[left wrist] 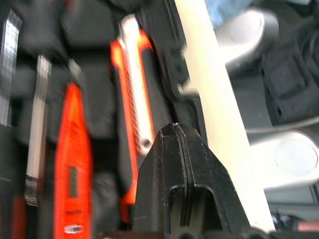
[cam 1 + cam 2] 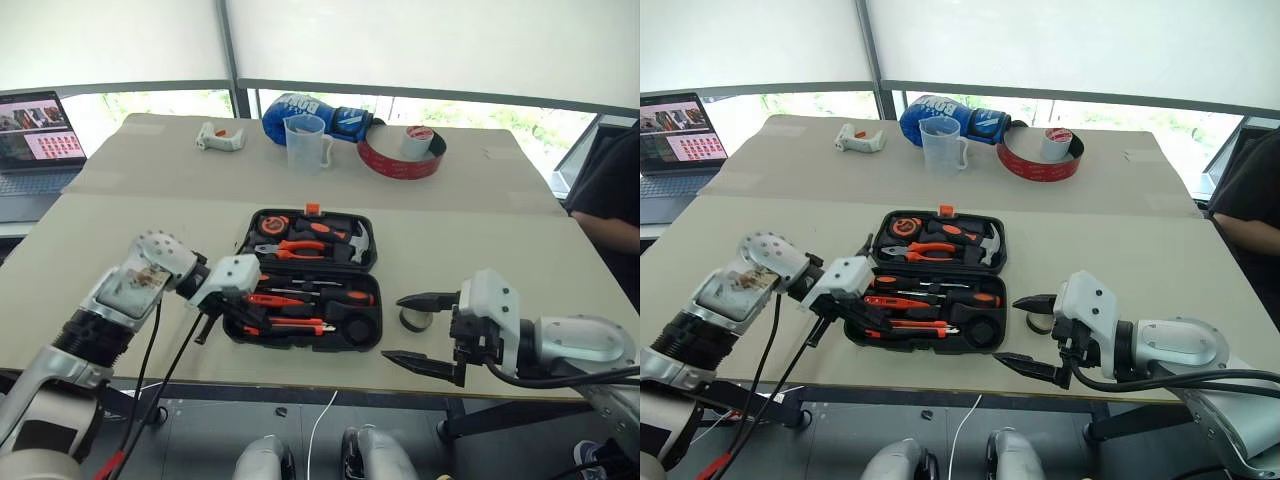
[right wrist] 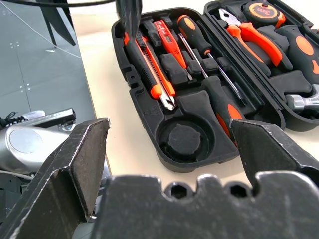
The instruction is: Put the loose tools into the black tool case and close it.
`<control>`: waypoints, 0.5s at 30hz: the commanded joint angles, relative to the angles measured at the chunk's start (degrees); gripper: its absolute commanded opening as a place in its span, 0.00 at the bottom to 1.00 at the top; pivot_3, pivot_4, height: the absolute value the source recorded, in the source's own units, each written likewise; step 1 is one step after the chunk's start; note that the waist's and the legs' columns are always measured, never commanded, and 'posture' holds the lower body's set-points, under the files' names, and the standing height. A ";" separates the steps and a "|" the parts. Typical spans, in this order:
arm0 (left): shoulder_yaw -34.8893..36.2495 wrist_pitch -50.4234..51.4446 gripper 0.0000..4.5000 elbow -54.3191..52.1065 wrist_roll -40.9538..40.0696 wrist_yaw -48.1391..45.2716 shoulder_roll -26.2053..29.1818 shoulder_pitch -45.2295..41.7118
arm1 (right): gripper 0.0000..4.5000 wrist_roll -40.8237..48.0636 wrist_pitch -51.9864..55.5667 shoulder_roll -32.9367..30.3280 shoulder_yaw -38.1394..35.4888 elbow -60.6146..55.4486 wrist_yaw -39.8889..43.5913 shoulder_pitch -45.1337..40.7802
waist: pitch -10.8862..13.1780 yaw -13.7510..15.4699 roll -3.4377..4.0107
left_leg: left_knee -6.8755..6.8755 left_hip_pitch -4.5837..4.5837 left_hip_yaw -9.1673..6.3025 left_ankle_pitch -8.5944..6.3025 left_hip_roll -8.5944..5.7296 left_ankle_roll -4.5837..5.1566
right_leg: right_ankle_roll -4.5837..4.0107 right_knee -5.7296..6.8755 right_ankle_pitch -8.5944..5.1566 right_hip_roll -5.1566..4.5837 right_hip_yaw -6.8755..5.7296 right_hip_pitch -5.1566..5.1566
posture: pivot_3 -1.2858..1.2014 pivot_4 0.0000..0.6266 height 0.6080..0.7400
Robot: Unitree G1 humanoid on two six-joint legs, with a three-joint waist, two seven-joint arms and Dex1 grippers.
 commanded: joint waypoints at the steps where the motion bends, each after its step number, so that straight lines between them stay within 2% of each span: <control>1: -1.83 -5.00 0.01 1.84 5.86 3.29 -1.66 0.66 | 1.00 0.13 -1.28 0.08 -1.35 -0.81 -0.08 -0.29 | -0.01 0.15 0.02 | 0.00 0.00 0.00 0.00 -0.01 0.00 | 0.00 0.00 0.00 0.00 0.00 0.02 | 0.52 0.24 0.80; 6: -0.94 -5.08 0.01 3.48 6.69 4.19 -3.66 0.54 | 1.00 0.65 -0.73 0.15 -1.72 -1.59 -0.44 0.22 | -0.16 1.05 0.27 | 0.00 0.14 -0.04 -0.17 -0.11 0.30 | 0.18 -0.04 0.06 -0.11 0.00 0.24 | 0.52 0.24 0.80; 8: 0.12 -3.20 0.01 3.39 5.32 3.32 -3.55 -0.06 | 1.00 0.75 -0.71 0.07 -1.94 -1.76 -0.43 0.57 | -0.16 1.30 0.27 | 0.04 0.13 -0.03 -0.41 -0.12 0.71 | 0.30 -0.10 0.13 -0.12 0.08 0.25 | 0.52 0.24 0.80; 15: 6.16 4.77 0.01 2.67 -2.39 0.33 -2.34 -2.60 | 1.00 0.17 -0.90 -0.41 -2.78 -1.28 -0.67 1.18 | -0.14 1.24 0.23 | 0.09 0.04 -0.04 -0.29 -0.09 0.50 | 0.33 -0.11 0.15 -0.08 0.07 0.19 | 0.52 0.24 0.80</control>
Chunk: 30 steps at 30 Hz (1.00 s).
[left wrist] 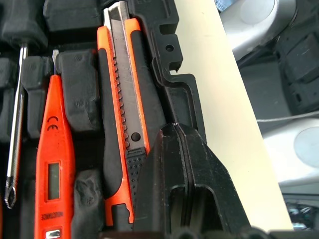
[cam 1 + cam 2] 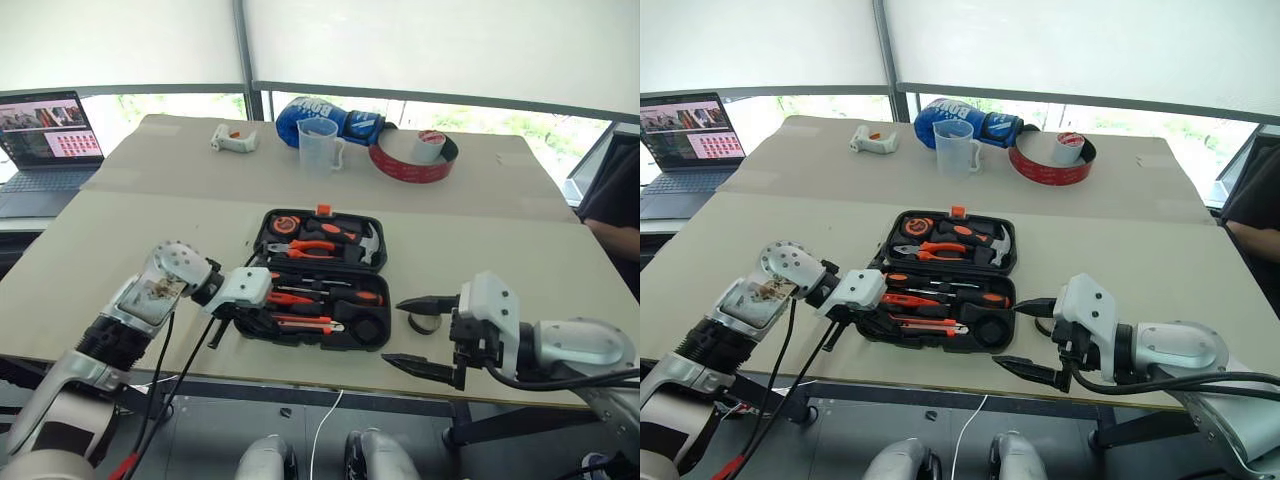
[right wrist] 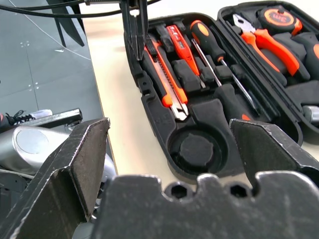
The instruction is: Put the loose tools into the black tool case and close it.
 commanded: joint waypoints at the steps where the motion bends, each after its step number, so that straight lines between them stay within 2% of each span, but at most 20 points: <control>1: 6.41 7.24 0.01 -1.15 -5.72 -0.92 1.55 -2.94 | 1.00 -0.02 -0.84 -0.80 -3.22 -0.74 -0.14 0.32 | 0.03 -0.12 -0.05 | 0.00 -0.03 0.00 0.07 0.01 -0.12 | -0.01 0.01 0.00 0.01 0.00 -0.04 | 0.52 0.24 0.80; 3: 8.03 11.05 0.01 -2.26 -8.15 -1.45 2.27 -3.45 | 1.00 0.21 -0.32 -1.46 -4.38 -0.16 0.21 0.89 | 0.05 -0.16 -0.08 | 0.00 -0.11 -0.01 0.08 0.01 -0.13 | -0.01 0.00 -0.01 0.01 -0.02 -0.09 | 0.52 0.24 0.80; 6: 12.51 16.36 0.17 -4.22 -12.57 -1.47 4.36 -4.06 | 1.00 -0.45 0.17 -3.92 -8.56 2.59 2.15 3.31 | 0.05 -0.46 -0.07 | 0.00 -0.16 0.00 0.08 -0.01 -0.13 | 0.05 -0.03 -0.06 0.02 -0.01 -0.12 | 0.52 0.24 0.80; 9: 15.18 18.84 0.42 -7.36 -15.16 -1.46 6.67 -3.02 | 1.00 -2.21 -0.53 -6.25 -10.25 5.91 4.01 5.16 | 0.05 -0.76 -0.07 | 0.00 -0.18 0.01 0.06 -0.04 -0.10 | 0.16 -0.10 -0.12 0.01 0.01 -0.10 | 0.52 0.24 0.80; 10: 15.74 19.38 0.52 -9.16 -15.75 -1.38 7.29 -2.23 | 1.00 -3.51 -1.04 -6.73 -9.24 7.44 4.12 5.19 | 0.05 -0.85 -0.08 | 0.00 -0.19 0.01 0.05 -0.06 -0.08 | 0.19 -0.14 -0.14 0.00 0.01 -0.09 | 0.52 0.24 0.80; 14: 16.39 21.04 0.82 -13.12 -17.19 0.41 7.19 -0.92 | 1.00 -7.15 -2.22 -7.05 -4.33 11.77 4.61 3.17 | 0.05 -1.14 -0.08 | 0.00 -0.18 0.01 0.04 -0.08 -0.07 | 0.22 -0.17 -0.14 -0.03 0.02 -0.05 | 0.52 0.24 0.80; 16: 16.59 21.05 0.98 -15.32 -17.82 1.66 6.68 0.30 | 1.00 -10.65 -3.54 -6.04 0.47 15.20 4.01 0.08 | 0.05 -1.28 -0.08 | 0.00 -0.15 0.01 0.04 -0.08 -0.07 | 0.22 -0.15 -0.15 -0.03 0.03 -0.04 | 0.52 0.24 0.80; 24: 16.06 19.99 0.99 -18.26 -17.60 5.28 4.73 1.47 | 1.00 -20.84 -8.40 -1.37 12.90 24.58 3.89 -8.64 | 0.08 -1.47 -0.08 | -0.04 -0.11 0.04 0.09 -0.05 -0.17 | 0.17 -0.06 -0.17 0.01 0.08 -0.10 | 0.52 0.24 0.80; 27: 16.10 19.10 1.00 -18.37 -17.61 6.17 3.99 1.48 | 0.82 -23.30 -9.26 -0.09 15.05 27.30 3.81 -9.95 | 0.08 -1.47 -0.08 | -0.03 -0.12 0.08 0.09 -0.07 -0.17 | 0.17 -0.06 -0.17 0.00 0.07 -0.11 | 0.52 0.24 0.80; 30: 16.00 18.75 1.00 -18.12 -17.59 6.92 3.36 1.10 | 0.59 -26.18 -12.05 0.10 16.81 28.87 4.72 -9.76 | 0.08 -1.32 -0.08 | -0.03 -0.11 0.09 0.09 -0.08 -0.17 | 0.17 -0.06 -0.17 -0.02 0.07 -0.09 | 0.52 0.24 0.80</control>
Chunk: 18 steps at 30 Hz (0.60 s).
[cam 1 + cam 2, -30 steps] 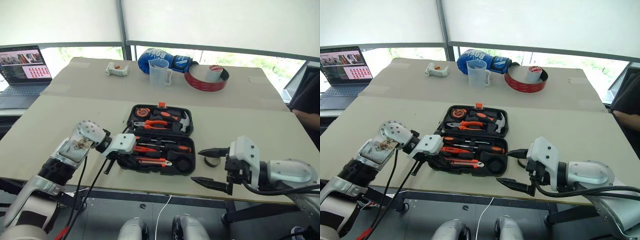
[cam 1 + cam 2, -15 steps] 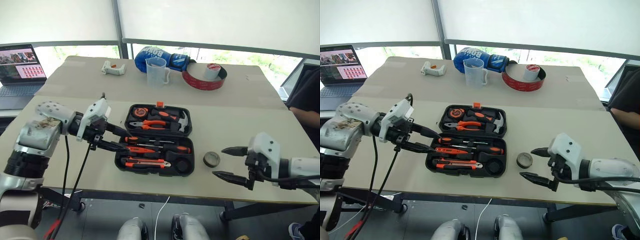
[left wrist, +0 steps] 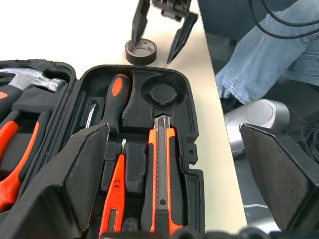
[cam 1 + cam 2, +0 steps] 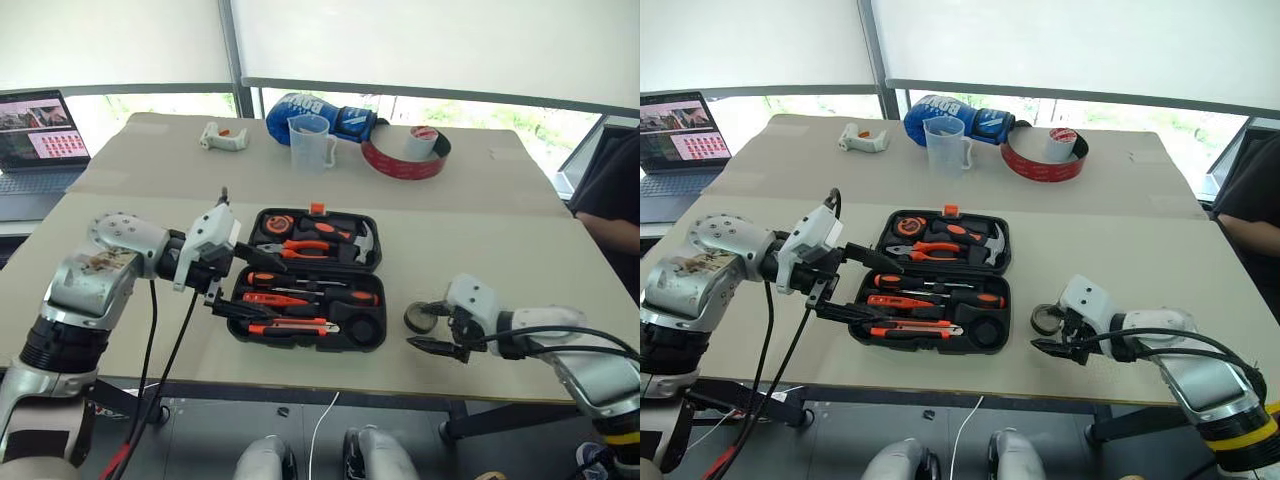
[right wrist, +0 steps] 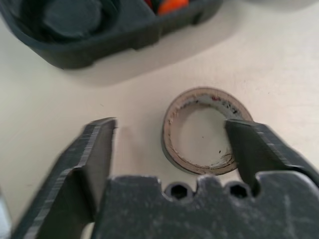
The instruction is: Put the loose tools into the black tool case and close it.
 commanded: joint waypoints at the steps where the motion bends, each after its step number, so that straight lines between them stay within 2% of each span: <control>1: 0.58 -1.16 1.00 -1.11 -0.41 0.75 -0.41 -0.61 | 0.52 -2.61 -3.03 0.24 0.62 1.00 0.85 -0.12 | 0.00 0.04 0.00 | 0.00 0.00 0.00 0.00 0.00 0.00 | 0.00 0.00 0.00 0.00 -0.01 0.01 | 0.52 0.24 0.80; 4: 0.13 -2.46 1.00 -0.38 0.49 0.32 -0.26 -0.49 | 0.31 -2.41 -3.39 0.79 -0.53 0.50 1.03 -0.15 | 0.00 -0.04 0.00 | 0.00 0.00 0.00 0.00 0.00 0.00 | 0.00 0.00 0.00 0.00 -0.01 0.01 | 0.52 0.24 0.80; 7: -0.74 -5.02 1.00 -0.29 1.81 -0.72 0.24 0.61 | 0.05 -2.91 -4.93 -0.53 -1.47 -0.52 2.66 0.08 | 0.01 -0.04 0.02 | 0.00 0.00 0.00 0.01 0.01 -0.02 | 0.00 0.02 0.00 0.00 -0.01 -0.01 | 0.52 0.24 0.80; 8: -1.08 -6.18 1.00 -0.33 2.38 -1.10 0.40 1.09 | 0.01 -2.66 -5.28 -1.08 -1.92 -1.25 3.49 0.11 | 0.01 -0.05 0.03 | 0.00 0.00 0.00 0.01 0.01 -0.03 | 0.00 0.02 0.00 0.00 -0.01 -0.01 | 0.52 0.24 0.80; 11: -2.16 -9.63 1.00 -0.57 3.87 -2.36 0.93 2.67 | 0.01 1.26 -3.38 -1.62 -3.98 -5.09 6.20 -1.29 | 0.03 -0.17 0.04 | 0.00 0.02 0.02 0.01 0.02 -0.03 | 0.00 0.03 0.00 -0.01 0.01 -0.02 | 0.52 0.24 0.80; 15: -2.74 -10.26 1.00 -2.63 3.65 -2.67 0.76 3.95 | 0.01 13.53 3.39 -0.14 -3.77 -14.94 12.12 -7.71 | 0.05 -0.48 0.06 | 0.00 0.02 0.01 0.04 0.07 -0.08 | -0.02 0.05 0.00 -0.02 0.05 -0.05 | 0.52 0.24 0.80; 18: -2.96 -9.55 1.00 -3.69 3.18 -2.41 0.55 3.90 | 0.01 12.20 5.70 1.71 1.13 -16.08 11.17 -11.70 | 0.04 -0.27 0.06 | -0.01 0.03 -0.06 0.06 0.16 -0.13 | -0.08 0.05 -0.03 -0.02 0.00 -0.04 | 0.52 0.24 0.80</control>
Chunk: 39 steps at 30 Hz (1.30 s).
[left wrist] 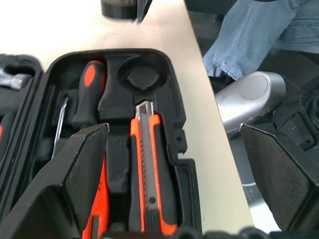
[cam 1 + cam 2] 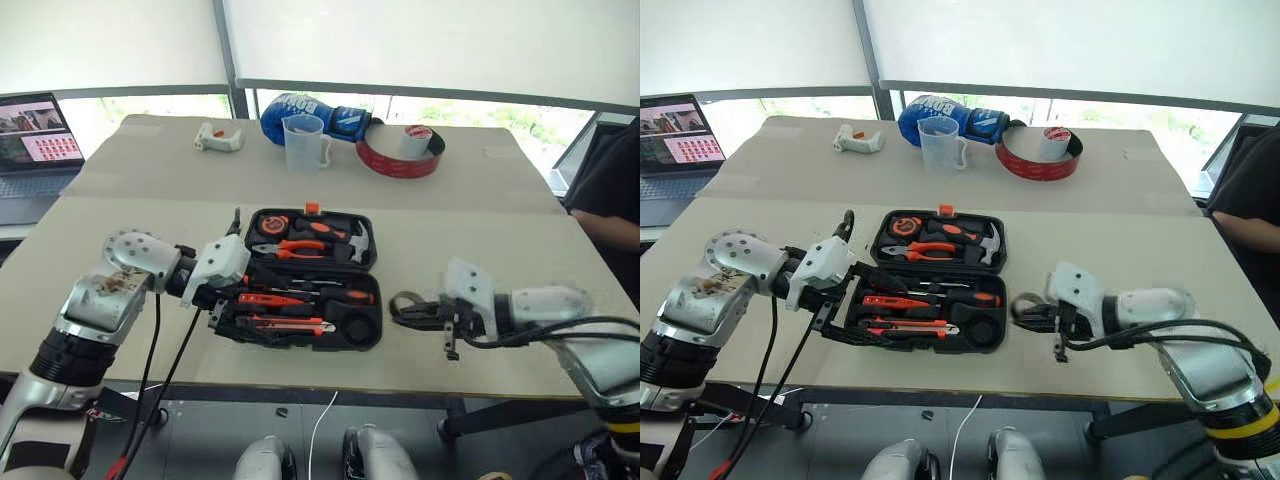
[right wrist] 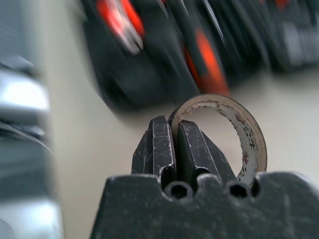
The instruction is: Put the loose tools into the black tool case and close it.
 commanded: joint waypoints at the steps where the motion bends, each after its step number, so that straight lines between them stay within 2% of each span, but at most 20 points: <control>1: 0.25 -0.47 1.00 -2.34 -0.53 -0.08 0.43 -0.10 | 0.01 -1.69 2.59 2.61 5.82 -0.99 -0.99 -3.68 | 0.00 0.18 0.00 | 0.00 0.03 -0.01 0.00 0.00 -0.01 | -0.03 0.00 -0.02 0.00 -0.04 0.03 | 0.52 0.24 0.80; 5: -0.28 -0.89 1.00 -2.51 -0.07 -0.14 0.62 0.03 | 0.01 -10.83 0.16 6.14 14.36 4.72 -3.41 -7.41 | 0.00 0.37 0.00 | 0.01 -0.03 0.04 -0.02 -0.11 0.02 | -0.03 0.02 -0.02 0.02 -0.04 -0.03 | 0.52 0.24 0.80; 9: -0.14 -0.49 1.00 -2.70 -0.19 0.05 0.79 -0.10 | 0.01 -13.57 0.69 6.96 16.86 6.98 -2.78 -8.95 | 0.00 0.37 0.00 | 0.04 -0.32 0.09 -0.01 -0.20 0.04 | -0.01 0.09 0.00 0.00 -0.03 -0.29 | 0.52 0.24 0.80; 17: 0.35 -0.71 1.00 -2.16 0.13 1.11 0.92 0.23 | 0.61 -12.88 2.31 3.40 17.08 3.44 2.52 -8.19 | 0.00 0.31 0.00 | 0.08 -0.47 0.12 0.03 -0.19 -0.03 | -0.03 0.17 -0.02 0.05 -0.05 -0.48 | 0.52 0.24 0.80; 22: 0.04 -1.56 1.00 -0.47 0.76 1.54 0.31 -0.63 | 0.98 -11.31 3.63 4.12 15.46 2.81 2.66 -8.31 | 0.00 0.24 0.00 | 0.08 -0.47 0.12 0.04 -0.18 -0.04 | -0.03 0.18 -0.01 0.05 -0.04 -0.48 | 0.52 0.24 0.80; 27: -0.39 -2.49 1.00 1.10 1.42 1.50 -0.41 -1.84 | 0.98 -9.30 5.87 4.47 13.79 2.94 3.21 -8.63 | 0.00 0.24 0.00 | 0.09 -0.47 0.12 0.06 -0.18 -0.06 | -0.03 0.20 -0.01 0.07 -0.05 -0.49 | 0.52 0.24 0.80; 33: -0.52 -4.02 1.00 3.29 2.37 0.74 -0.91 -2.97 | 0.98 -9.96 4.04 0.33 14.98 0.73 6.44 -5.39 | 0.00 0.34 0.00 | 0.08 -0.50 0.11 0.05 -0.19 -0.06 | -0.04 0.17 -0.01 0.05 -0.06 -0.49 | 0.52 0.24 0.80; 39: -0.40 -4.63 1.00 3.29 2.70 0.52 -0.71 -2.97 | 0.98 -9.86 2.35 0.86 12.49 0.77 5.27 -3.77 | 0.00 0.20 0.00 | 0.10 -0.46 0.12 0.06 -0.18 -0.06 | -0.03 0.20 -0.01 0.06 -0.03 -0.49 | 0.52 0.24 0.80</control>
